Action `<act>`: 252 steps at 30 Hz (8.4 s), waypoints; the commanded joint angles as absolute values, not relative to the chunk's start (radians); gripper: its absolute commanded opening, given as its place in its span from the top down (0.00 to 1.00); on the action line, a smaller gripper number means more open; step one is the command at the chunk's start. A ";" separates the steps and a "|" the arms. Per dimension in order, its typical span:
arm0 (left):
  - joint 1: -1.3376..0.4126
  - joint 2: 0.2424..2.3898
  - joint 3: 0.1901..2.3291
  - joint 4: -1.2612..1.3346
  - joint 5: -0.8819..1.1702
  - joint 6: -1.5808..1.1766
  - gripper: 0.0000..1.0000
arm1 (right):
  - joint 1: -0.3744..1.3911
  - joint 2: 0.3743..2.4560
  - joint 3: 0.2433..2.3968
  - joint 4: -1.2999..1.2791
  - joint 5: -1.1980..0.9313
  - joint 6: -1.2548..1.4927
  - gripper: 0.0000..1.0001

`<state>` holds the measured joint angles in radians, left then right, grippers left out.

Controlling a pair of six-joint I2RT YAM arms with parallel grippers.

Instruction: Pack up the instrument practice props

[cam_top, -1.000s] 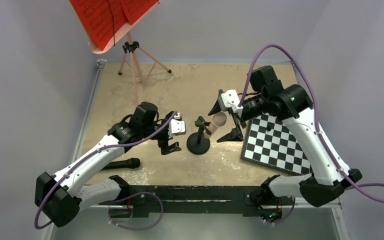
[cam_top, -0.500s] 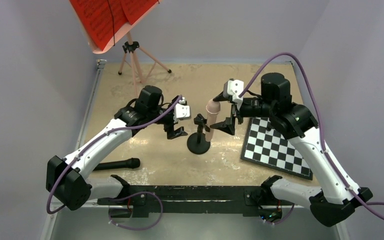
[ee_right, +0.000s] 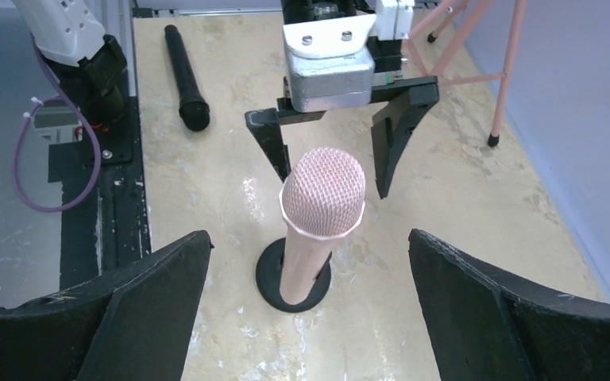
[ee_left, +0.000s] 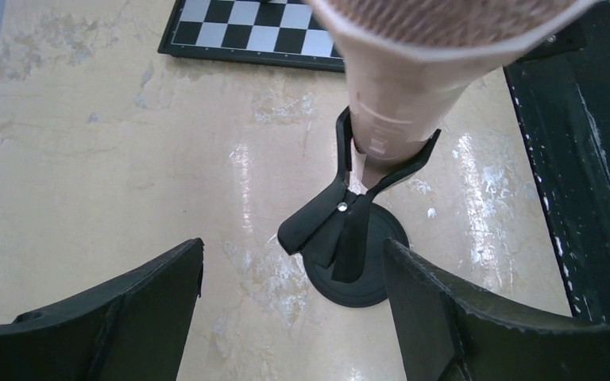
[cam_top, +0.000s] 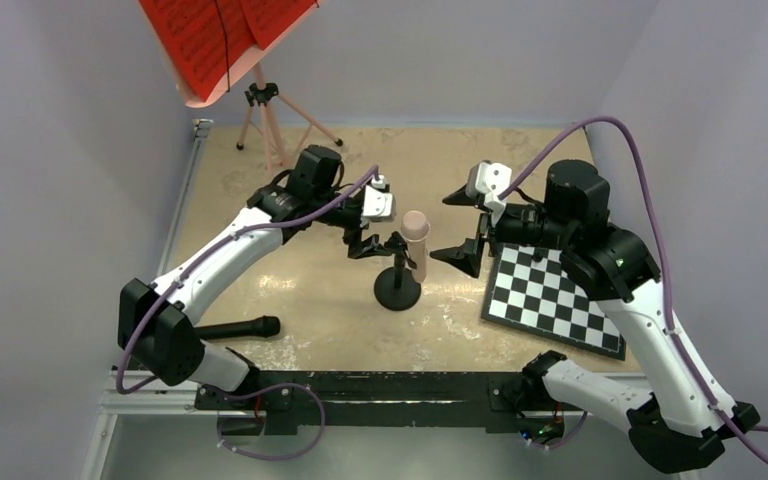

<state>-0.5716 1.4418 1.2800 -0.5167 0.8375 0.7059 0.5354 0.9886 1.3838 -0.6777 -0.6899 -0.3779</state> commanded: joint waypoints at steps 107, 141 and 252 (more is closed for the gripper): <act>-0.601 1.350 1.073 -0.413 0.783 0.492 0.64 | 0.371 1.154 1.596 -1.113 -0.965 -0.723 1.00; -0.589 1.166 1.565 -0.676 0.612 0.336 0.02 | 0.318 1.220 1.902 -0.740 -0.755 -0.052 1.00; 0.257 1.421 0.783 -1.019 0.304 1.875 1.00 | 0.169 1.048 1.502 -0.792 -0.929 -0.147 0.01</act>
<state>0.2432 1.4582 0.8387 -1.0191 0.2680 1.8015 0.1726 1.0290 1.4540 -0.7582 -0.9531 -0.1066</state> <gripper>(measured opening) 0.436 0.987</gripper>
